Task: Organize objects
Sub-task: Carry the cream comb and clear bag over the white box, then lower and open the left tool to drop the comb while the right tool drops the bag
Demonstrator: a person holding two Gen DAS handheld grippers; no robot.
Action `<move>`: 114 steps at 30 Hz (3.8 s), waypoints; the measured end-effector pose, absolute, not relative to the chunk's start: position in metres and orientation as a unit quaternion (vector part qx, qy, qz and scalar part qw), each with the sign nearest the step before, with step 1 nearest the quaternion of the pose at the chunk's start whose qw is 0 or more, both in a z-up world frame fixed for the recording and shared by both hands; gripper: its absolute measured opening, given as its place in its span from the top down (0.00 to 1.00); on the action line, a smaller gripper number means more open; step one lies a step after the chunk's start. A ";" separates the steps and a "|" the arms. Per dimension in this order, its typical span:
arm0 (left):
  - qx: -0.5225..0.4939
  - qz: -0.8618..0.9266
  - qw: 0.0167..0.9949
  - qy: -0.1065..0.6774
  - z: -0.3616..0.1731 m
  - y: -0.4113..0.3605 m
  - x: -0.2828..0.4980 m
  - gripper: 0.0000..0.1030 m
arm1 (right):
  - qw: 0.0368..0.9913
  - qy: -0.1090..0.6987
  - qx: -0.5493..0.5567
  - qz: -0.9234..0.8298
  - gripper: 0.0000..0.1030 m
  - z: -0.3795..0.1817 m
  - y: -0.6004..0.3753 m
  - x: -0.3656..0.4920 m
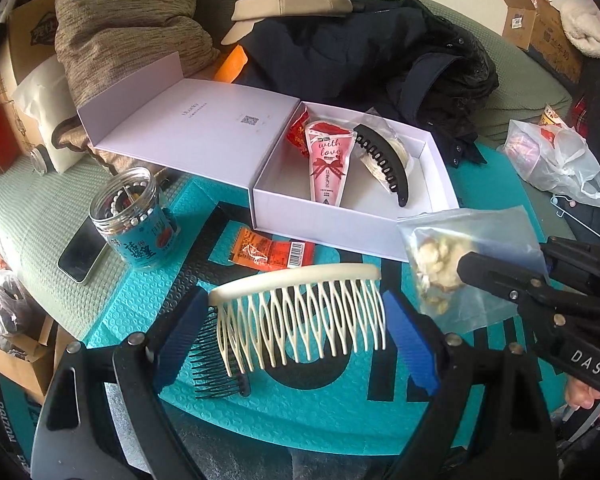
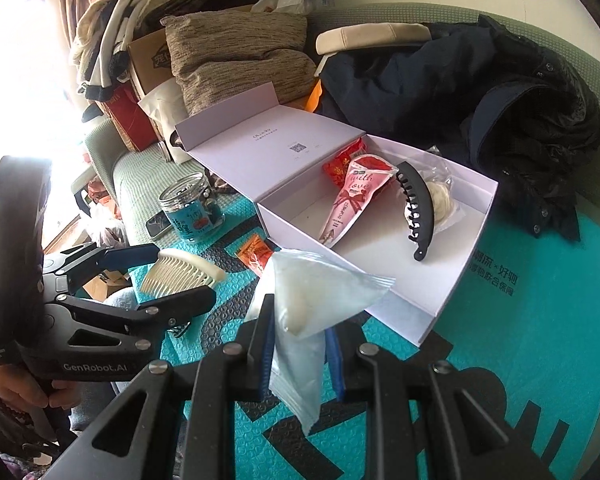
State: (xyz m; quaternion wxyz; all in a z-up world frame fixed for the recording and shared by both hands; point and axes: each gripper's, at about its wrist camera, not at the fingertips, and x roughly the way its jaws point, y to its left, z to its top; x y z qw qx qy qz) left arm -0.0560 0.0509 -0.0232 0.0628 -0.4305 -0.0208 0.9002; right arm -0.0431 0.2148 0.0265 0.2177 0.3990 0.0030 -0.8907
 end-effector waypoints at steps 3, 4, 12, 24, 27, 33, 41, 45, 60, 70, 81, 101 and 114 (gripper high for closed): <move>-0.420 0.905 0.063 -0.018 -0.012 0.055 -0.050 0.15 | 0.220 0.005 0.389 -0.895 0.79 0.034 0.216 -0.035; -0.416 0.907 0.063 -0.016 -0.009 0.057 -0.048 0.15 | 0.221 0.005 0.386 -0.896 0.79 0.037 0.216 -0.033; -0.400 0.913 0.084 -0.007 0.010 0.076 -0.038 0.15 | 0.214 0.007 0.369 -0.904 0.79 0.051 0.223 -0.016; -0.403 0.908 0.111 -0.007 0.014 0.089 -0.058 0.14 | 0.195 0.001 0.359 -0.913 0.79 0.061 0.234 -0.016; -0.403 0.908 0.109 -0.006 0.014 0.090 -0.069 0.14 | 0.194 -0.001 0.360 -0.913 0.79 0.060 0.236 -0.024; -0.412 0.904 0.109 -0.003 0.010 0.095 -0.098 0.14 | 0.194 -0.007 0.362 -0.912 0.79 0.058 0.243 -0.046; -0.422 0.900 0.106 0.001 0.004 0.107 -0.136 0.14 | 0.200 -0.006 0.365 -0.909 0.79 0.050 0.255 -0.079; -0.426 0.898 0.107 0.005 0.002 0.112 -0.155 0.14 | 0.199 -0.004 0.366 -0.909 0.79 0.047 0.262 -0.095; -0.432 0.896 0.107 0.005 -0.008 0.124 -0.215 0.14 | 0.191 -0.002 0.365 -0.911 0.79 0.040 0.272 -0.145; -0.430 0.897 0.104 0.015 -0.014 0.130 -0.253 0.14 | 0.174 0.005 0.359 -0.917 0.79 0.038 0.279 -0.177; -0.433 0.895 0.106 0.027 -0.026 0.135 -0.295 0.14 | 0.163 0.007 0.356 -0.920 0.79 0.031 0.284 -0.213; -0.478 0.869 0.115 0.044 -0.090 0.149 -0.346 0.14 | 0.131 -0.012 0.380 -0.915 0.79 -0.008 0.296 -0.256; -0.479 0.864 0.130 0.079 -0.101 0.158 -0.343 0.14 | 0.107 -0.006 0.412 -0.905 0.78 -0.027 0.286 -0.262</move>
